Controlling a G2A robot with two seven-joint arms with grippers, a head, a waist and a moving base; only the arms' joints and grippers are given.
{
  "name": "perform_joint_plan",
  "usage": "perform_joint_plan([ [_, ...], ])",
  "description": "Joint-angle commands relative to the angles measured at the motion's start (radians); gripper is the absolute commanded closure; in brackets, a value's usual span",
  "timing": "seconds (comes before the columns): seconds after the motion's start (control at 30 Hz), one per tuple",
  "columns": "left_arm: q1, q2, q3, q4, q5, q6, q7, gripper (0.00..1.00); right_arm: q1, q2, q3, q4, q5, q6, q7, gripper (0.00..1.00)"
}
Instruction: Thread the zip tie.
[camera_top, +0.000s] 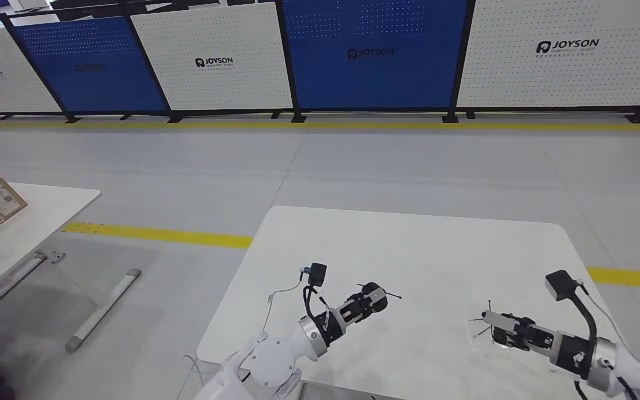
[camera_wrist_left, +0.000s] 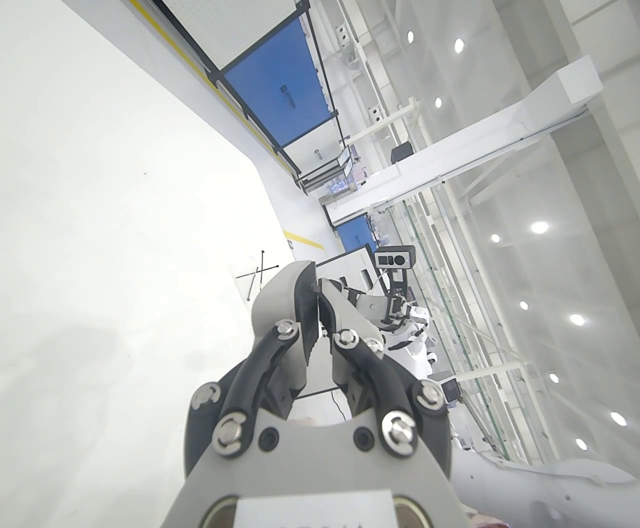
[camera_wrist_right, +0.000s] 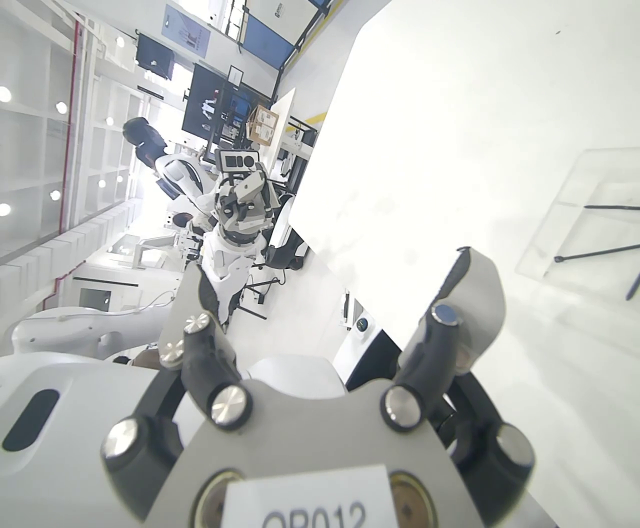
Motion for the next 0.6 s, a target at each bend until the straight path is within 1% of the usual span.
perform_joint_plan([
  [0.0,0.0,0.0,0.0,0.0,0.0,0.0,0.0,1.0,0.0,0.0,0.0,0.0,0.0,0.0,0.0,0.0],
  [0.27,0.0,0.0,0.0,0.0,0.0,0.0,0.0,1.0,0.0,0.0,0.0,0.0,0.0,0.0,0.0,0.0],
  [0.3,0.0,0.0,0.0,0.0,0.0,0.0,0.0,1.0,0.003,0.001,-0.004,-0.009,-0.021,-0.004,-0.007,0.0],
  [0.4,0.0,0.0,0.0,0.0,0.0,0.0,0.0,1.0,0.033,0.007,-0.022,-0.023,-0.109,0.028,0.012,0.0],
  [0.47,0.0,0.0,0.0,0.0,0.0,0.0,0.0,1.0,0.07,0.013,-0.048,-0.026,-0.196,0.075,0.046,0.0],
  [0.53,0.0,0.0,0.0,0.0,0.0,0.0,0.0,1.0,0.119,0.019,-0.087,-0.029,-0.294,0.104,0.103,0.0],
  [0.57,0.0,0.0,0.0,0.0,0.0,0.0,0.0,1.0,0.14,0.021,-0.105,-0.025,-0.316,0.112,0.13,0.0],
])
